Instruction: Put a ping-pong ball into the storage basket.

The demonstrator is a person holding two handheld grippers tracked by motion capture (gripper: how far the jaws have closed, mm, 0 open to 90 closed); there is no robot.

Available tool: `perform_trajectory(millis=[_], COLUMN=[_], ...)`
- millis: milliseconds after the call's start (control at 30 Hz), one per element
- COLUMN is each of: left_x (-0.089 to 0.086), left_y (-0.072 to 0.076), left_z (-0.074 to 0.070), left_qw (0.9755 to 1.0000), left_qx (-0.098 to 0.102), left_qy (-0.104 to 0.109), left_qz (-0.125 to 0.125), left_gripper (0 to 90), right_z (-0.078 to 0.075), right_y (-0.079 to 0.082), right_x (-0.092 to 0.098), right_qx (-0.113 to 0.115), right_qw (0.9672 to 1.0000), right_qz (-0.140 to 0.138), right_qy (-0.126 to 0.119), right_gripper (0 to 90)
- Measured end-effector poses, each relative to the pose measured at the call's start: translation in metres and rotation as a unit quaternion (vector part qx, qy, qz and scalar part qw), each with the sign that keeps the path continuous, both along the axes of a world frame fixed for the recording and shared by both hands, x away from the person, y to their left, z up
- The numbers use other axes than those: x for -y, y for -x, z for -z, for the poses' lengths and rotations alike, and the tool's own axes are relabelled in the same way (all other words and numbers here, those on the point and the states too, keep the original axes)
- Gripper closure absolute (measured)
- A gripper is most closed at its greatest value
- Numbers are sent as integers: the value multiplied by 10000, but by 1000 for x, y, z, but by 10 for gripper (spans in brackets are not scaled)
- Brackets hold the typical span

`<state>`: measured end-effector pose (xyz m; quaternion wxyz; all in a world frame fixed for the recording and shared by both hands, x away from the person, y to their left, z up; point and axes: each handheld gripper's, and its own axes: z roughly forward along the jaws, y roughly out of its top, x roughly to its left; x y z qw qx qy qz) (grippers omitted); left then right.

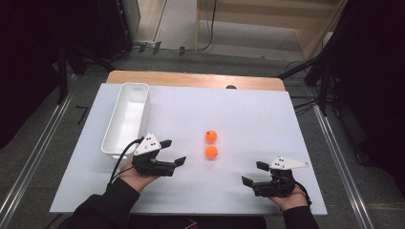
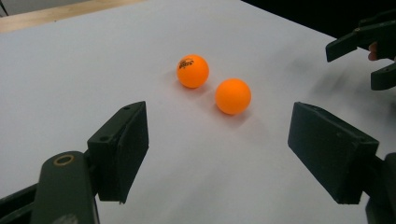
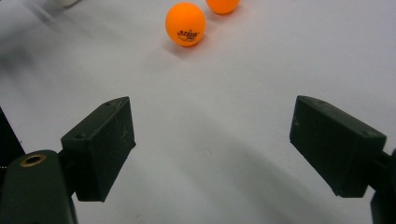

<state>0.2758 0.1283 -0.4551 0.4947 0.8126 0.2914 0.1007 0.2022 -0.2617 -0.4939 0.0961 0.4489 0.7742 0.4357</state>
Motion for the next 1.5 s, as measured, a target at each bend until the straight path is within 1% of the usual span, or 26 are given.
perform_trajectory(millis=[33,167,267,367,467,600,767,833,1133,1167,1233,1500], left_x=[1,6,8,12,17,24,30,32,43,44,46,57], left_y=[0,-2,-3,-4,-5,-4,-6,-7,-16,-17,-18,-19], left_z=[0,1,0,0,1,2,2,1,0,1,1,2], left_qw=[10000,10000,10000,10000,9999,9996,9996,9994,9993,9993,9994,9993], left_qx=[7,-12,27,20,-5,54,52,110,107,86,75,109], left_qy=[-38,6,12,64,18,-39,-3,-36,-21,23,30,13], left_qz=[10,17,29,39,116,264,293,324,361,349,340,358], left_gripper=[207,207,207,207,207,207,207,207,207,207,207,207], right_z=[0,0,0,0,0,0,0,0,0,0,0,0], right_y=[0,0,0,0,0,0,1,0,0,0,0,0], right_x=[0,0,1,2,1,1,0,0,0,0,0,0], right_qx=[-2,4,27,29,26,21,-10,19,16,20,15,14], right_qw=[10000,10000,10000,10000,10000,10000,10000,10000,10000,10000,10000,10000], right_qz=[3,9,44,44,33,16,9,-18,-33,-28,-33,-14], right_qy=[3,5,-10,6,-7,2,-9,7,2,-5,-8,11], right_gripper=[125,125,125,125,125,125,125,125,125,125,125,125])
